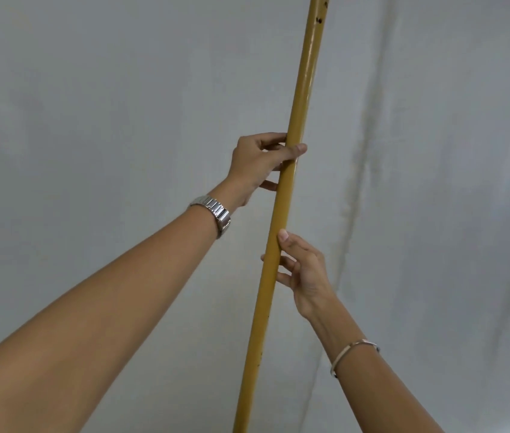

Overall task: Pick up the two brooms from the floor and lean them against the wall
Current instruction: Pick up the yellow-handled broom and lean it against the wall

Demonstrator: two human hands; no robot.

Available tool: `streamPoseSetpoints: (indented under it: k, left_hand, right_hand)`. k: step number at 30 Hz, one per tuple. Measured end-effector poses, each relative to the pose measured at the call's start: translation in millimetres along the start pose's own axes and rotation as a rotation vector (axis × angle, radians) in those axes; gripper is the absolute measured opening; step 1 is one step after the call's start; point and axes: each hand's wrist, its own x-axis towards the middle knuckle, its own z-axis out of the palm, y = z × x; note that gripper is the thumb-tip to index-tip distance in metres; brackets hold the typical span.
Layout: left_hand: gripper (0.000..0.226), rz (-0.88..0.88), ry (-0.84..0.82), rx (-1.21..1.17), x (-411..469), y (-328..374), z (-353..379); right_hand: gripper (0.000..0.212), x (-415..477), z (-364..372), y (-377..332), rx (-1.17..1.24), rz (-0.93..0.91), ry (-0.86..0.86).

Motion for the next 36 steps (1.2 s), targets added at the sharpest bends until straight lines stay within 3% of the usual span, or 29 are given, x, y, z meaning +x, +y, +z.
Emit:
streamPoseSetpoints:
  k: [11, 18, 29, 36]
  left_hand:
    - [0.043, -0.005, 0.155, 0.225, -8, -21, -261]
    - [0.038, -0.057, 0.211, 0.267, -10, -52, -389]
    - [0.041, -0.154, 0.267, 0.295, -30, -106, -503]
    - [0.044, -0.197, 0.299, 0.296, -50, -141, -538]
  right_hand:
    - [0.018, 58, 235, 108, 0.086, 0.071, -0.142]
    - [0.019, 89, 348, 176, 0.098, 0.128, -0.177]
    - [0.033, 107, 439, 260, 0.074, 0.233, -0.191]
    - [0.035, 108, 457, 306, 0.072, 0.303, -0.208]
